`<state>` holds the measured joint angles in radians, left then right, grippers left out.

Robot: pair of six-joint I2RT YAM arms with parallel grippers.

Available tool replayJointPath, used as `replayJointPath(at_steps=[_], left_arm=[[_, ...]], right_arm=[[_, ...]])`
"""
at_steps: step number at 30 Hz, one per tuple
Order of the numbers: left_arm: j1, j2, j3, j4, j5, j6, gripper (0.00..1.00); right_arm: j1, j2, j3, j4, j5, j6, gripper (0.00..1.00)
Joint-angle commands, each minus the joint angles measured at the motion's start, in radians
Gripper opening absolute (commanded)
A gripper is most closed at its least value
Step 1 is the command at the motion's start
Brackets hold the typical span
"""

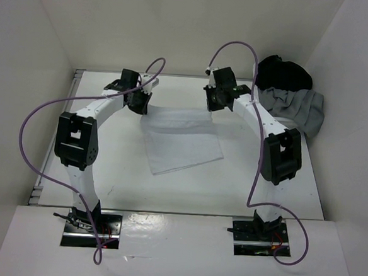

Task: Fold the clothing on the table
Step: Fold the skirt

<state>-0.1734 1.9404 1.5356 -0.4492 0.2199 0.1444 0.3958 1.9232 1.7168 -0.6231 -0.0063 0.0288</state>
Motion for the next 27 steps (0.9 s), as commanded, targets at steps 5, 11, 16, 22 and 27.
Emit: replayJointPath(at_steps=[5,11,16,22,27], left_arm=[[0.009,-0.069,-0.075,0.03,0.03,0.0,0.0],[0.009,-0.164,-0.163,0.018,0.159,0.073,0.0],[-0.001,-0.302,-0.209,-0.045,0.223,0.148,0.0],[-0.012,-0.39,-0.221,-0.121,0.271,0.224,0.0],[-0.044,-0.39,-0.236,-0.207,0.325,0.303,0.0]], right_arm=[[-0.063,-0.02,-0.193,0.299,0.072,-0.101,0.0],[-0.115,-0.02,-0.224,0.341,0.051,-0.145,0.0],[-0.124,-0.02,-0.224,0.341,0.031,-0.155,0.0],[-0.124,-0.02,-0.215,0.321,0.012,-0.155,0.0],[-0.124,-0.082,-0.24,0.321,0.003,-0.173,0.0]])
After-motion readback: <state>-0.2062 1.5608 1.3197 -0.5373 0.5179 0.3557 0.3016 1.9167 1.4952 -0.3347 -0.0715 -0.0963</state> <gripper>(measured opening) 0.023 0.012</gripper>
